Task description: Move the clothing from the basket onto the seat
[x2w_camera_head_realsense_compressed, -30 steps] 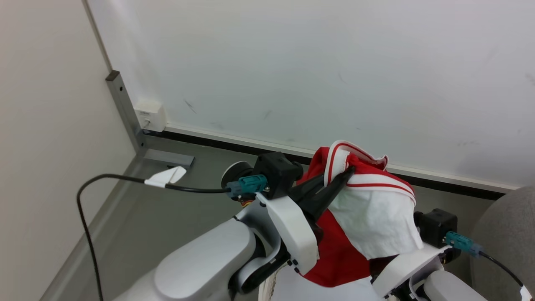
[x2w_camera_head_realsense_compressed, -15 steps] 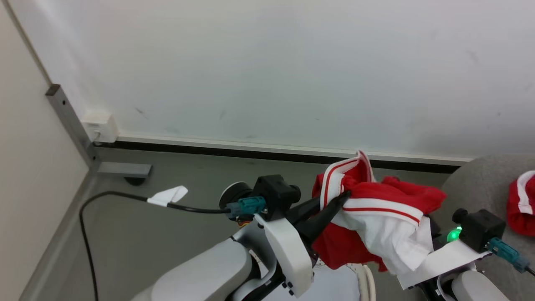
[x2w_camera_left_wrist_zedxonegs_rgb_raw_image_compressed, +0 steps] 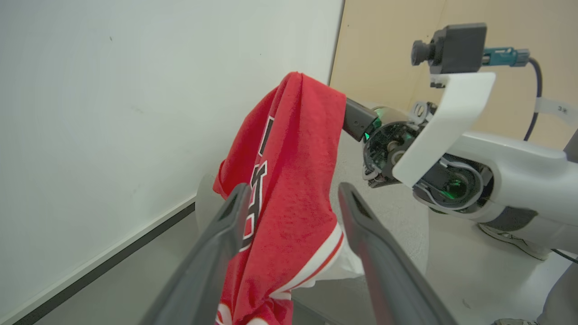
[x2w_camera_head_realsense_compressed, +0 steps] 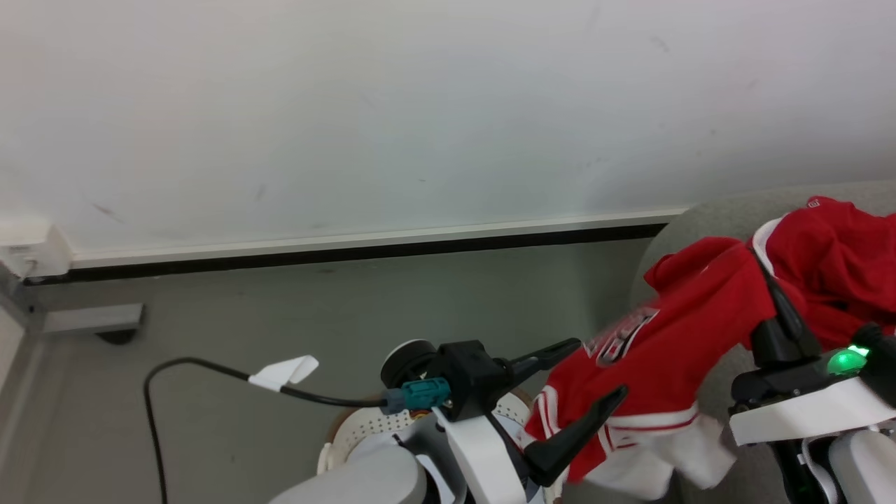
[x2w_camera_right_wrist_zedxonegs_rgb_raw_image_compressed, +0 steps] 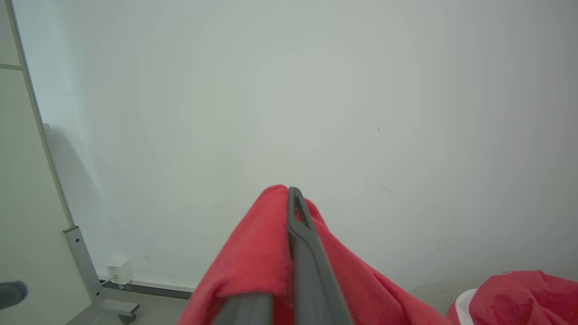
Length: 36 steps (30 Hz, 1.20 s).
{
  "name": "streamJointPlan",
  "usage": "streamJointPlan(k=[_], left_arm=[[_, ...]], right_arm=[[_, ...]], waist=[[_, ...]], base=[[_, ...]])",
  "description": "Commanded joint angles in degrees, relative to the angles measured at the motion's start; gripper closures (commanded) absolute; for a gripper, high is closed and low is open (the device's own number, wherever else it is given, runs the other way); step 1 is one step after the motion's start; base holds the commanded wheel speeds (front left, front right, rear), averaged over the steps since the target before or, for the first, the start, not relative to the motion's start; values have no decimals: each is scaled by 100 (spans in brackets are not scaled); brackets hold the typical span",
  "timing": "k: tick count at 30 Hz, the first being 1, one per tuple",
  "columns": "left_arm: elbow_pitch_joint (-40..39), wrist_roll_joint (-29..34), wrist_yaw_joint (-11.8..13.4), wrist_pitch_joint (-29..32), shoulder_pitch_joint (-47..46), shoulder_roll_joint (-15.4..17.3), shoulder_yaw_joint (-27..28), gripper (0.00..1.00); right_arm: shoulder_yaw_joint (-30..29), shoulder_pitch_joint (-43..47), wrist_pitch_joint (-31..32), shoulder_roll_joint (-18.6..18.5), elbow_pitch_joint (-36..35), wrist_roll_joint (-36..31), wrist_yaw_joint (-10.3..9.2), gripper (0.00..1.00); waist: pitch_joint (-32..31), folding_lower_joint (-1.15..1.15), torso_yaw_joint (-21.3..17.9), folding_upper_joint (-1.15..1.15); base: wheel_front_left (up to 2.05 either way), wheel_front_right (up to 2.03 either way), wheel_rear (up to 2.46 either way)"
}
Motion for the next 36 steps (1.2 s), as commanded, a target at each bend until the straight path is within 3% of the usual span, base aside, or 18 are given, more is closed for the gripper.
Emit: streamJointPlan(k=[1,13,21,30,36], left_arm=[[-50,103,24,-42,42,82,34,0],[-302,351,-120,-281,-80,280,-43,0],[-243,467,-55,-344,-72,373,-101,0],[-264,480,-27,-380,-180,360,-69,0],[-352,517,-50,-299,-256,497,-73,0]], right_arm=[[-151,37,33,-52,-157,-105,-13,100],[-1241,620,595,167,-1504,-601,-13,100],[-1397,983,862,439,-2010,-740,-13,100],[-1452,713,901,447,-2026,-798,-13,100],[-1566,121,1081,237,-1944,-691,-13,100]], waist=[[184,0,-332,-1],[533,0,-1269,-1],[626,0,-1704,-1],[759,0,-1719,-1],[1036,0,-1560,-1]], base=[[0,0,0],[0,0,0],[0,0,0],[0,0,0],[0,0,0]])
